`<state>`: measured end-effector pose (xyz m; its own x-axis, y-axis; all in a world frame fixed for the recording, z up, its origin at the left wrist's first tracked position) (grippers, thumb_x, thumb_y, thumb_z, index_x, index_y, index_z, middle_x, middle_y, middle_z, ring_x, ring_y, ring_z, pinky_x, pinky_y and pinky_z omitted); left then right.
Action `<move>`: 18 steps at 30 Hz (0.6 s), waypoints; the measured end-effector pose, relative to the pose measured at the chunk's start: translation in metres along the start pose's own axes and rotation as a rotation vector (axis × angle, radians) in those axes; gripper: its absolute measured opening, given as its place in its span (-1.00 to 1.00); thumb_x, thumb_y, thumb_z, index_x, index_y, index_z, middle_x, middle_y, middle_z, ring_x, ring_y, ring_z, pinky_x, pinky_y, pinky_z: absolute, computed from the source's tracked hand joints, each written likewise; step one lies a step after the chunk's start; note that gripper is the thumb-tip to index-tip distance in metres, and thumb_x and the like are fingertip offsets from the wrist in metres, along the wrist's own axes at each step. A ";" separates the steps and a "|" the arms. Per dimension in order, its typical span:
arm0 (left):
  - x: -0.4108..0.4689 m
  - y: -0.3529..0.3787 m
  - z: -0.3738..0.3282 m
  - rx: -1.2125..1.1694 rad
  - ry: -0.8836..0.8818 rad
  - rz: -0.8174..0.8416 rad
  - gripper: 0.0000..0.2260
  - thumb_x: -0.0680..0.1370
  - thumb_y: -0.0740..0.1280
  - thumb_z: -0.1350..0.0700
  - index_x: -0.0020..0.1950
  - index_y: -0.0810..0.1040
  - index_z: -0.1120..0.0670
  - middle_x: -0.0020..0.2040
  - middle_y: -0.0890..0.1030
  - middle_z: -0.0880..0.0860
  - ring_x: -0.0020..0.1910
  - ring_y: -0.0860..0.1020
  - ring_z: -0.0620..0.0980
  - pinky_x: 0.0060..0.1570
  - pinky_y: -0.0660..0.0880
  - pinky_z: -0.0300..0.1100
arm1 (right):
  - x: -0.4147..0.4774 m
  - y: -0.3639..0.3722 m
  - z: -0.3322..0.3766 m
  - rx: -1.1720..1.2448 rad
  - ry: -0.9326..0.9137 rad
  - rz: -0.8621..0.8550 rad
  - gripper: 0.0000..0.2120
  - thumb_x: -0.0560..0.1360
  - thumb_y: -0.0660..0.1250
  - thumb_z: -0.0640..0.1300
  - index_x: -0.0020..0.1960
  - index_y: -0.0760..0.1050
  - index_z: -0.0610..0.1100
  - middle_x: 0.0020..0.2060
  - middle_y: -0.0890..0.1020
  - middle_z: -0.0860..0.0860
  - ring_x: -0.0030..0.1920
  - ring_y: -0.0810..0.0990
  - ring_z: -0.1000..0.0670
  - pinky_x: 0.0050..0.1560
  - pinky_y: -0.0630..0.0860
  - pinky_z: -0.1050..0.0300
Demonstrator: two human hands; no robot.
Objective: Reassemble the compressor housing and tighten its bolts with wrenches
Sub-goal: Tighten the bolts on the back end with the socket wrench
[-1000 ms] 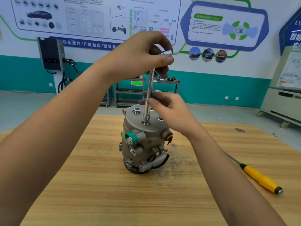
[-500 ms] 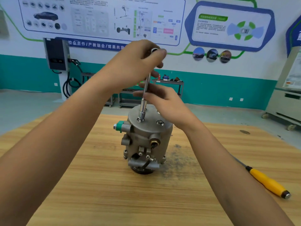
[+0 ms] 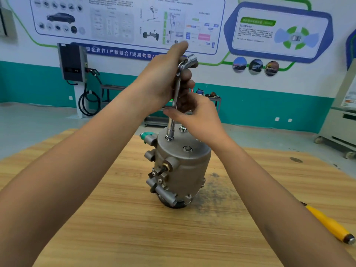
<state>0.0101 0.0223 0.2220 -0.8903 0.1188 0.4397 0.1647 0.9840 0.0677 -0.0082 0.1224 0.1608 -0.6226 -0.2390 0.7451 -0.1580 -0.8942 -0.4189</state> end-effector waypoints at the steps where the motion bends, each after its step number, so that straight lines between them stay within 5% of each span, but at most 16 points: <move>1: 0.001 -0.001 0.000 0.120 0.052 -0.014 -0.71 0.60 0.16 -0.03 -0.20 0.50 0.10 -0.58 0.31 -0.09 -0.57 0.38 -0.08 -0.40 0.32 -0.25 | 0.000 0.002 0.001 -0.033 0.012 0.016 -0.84 0.43 0.44 -0.08 -0.25 0.47 -0.01 -0.34 0.57 0.11 -0.27 0.54 0.15 -0.25 0.40 0.33; 5: -0.001 -0.011 -0.005 0.522 0.283 0.095 -0.78 0.59 0.20 0.08 -0.23 0.51 0.05 -0.52 0.36 -0.12 -0.48 0.45 -0.14 -0.24 0.43 -0.19 | 0.001 0.006 0.001 0.093 0.104 0.219 -0.87 0.57 0.24 -0.12 0.05 0.55 -0.04 -0.05 0.62 0.12 0.01 0.55 0.23 -0.01 0.35 0.49; 8: -0.005 -0.020 -0.019 0.748 0.335 0.147 -0.77 0.59 0.19 0.04 -0.16 0.59 0.03 -0.34 0.52 -0.11 -0.33 0.50 -0.25 -0.25 0.42 -0.39 | 0.003 0.003 0.001 0.182 0.103 0.250 -0.84 0.59 0.22 -0.20 0.04 0.56 -0.06 -0.14 0.63 0.17 -0.06 0.54 0.35 0.08 0.39 0.48; 12: -0.002 -0.019 -0.030 1.399 0.488 -0.008 -0.55 0.55 0.18 -0.18 -0.06 0.60 0.19 -0.32 0.52 0.11 -0.39 0.36 -0.05 -0.44 0.22 -0.23 | 0.005 0.006 0.001 0.216 0.104 0.188 -0.91 0.54 0.31 -0.22 -0.04 0.58 -0.11 -0.22 0.64 0.12 -0.12 0.60 0.24 0.10 0.48 0.32; 15: -0.006 -0.020 -0.031 1.370 0.522 -0.021 -0.64 0.53 0.24 -0.16 0.00 0.62 0.10 -0.31 0.49 -0.08 -0.35 0.43 -0.16 -0.41 0.29 -0.40 | 0.006 0.008 0.002 0.132 0.069 0.120 -0.94 0.49 0.38 -0.17 -0.05 0.60 -0.13 -0.24 0.62 0.16 -0.15 0.59 0.22 0.03 0.49 0.35; 18: -0.007 -0.029 -0.021 0.878 0.400 0.011 -0.80 0.51 0.32 -0.06 -0.05 0.60 0.06 -0.24 0.62 -0.05 -0.30 0.61 -0.23 -0.28 0.49 -0.43 | 0.007 0.008 0.004 0.086 0.058 0.099 -0.96 0.49 0.38 -0.13 -0.12 0.53 -0.05 -0.22 0.60 0.14 -0.14 0.56 0.22 -0.06 0.44 0.44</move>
<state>0.0207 -0.0094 0.2353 -0.6532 0.2343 0.7200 -0.3488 0.7509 -0.5608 -0.0110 0.1126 0.1649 -0.6759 -0.3073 0.6698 -0.0292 -0.8970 -0.4410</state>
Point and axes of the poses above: each hand's wrist, its own x-axis towards the middle knuckle, its own y-axis out of the palm, z = x × y, the point moved 1 cm from there along x, towards the middle knuckle
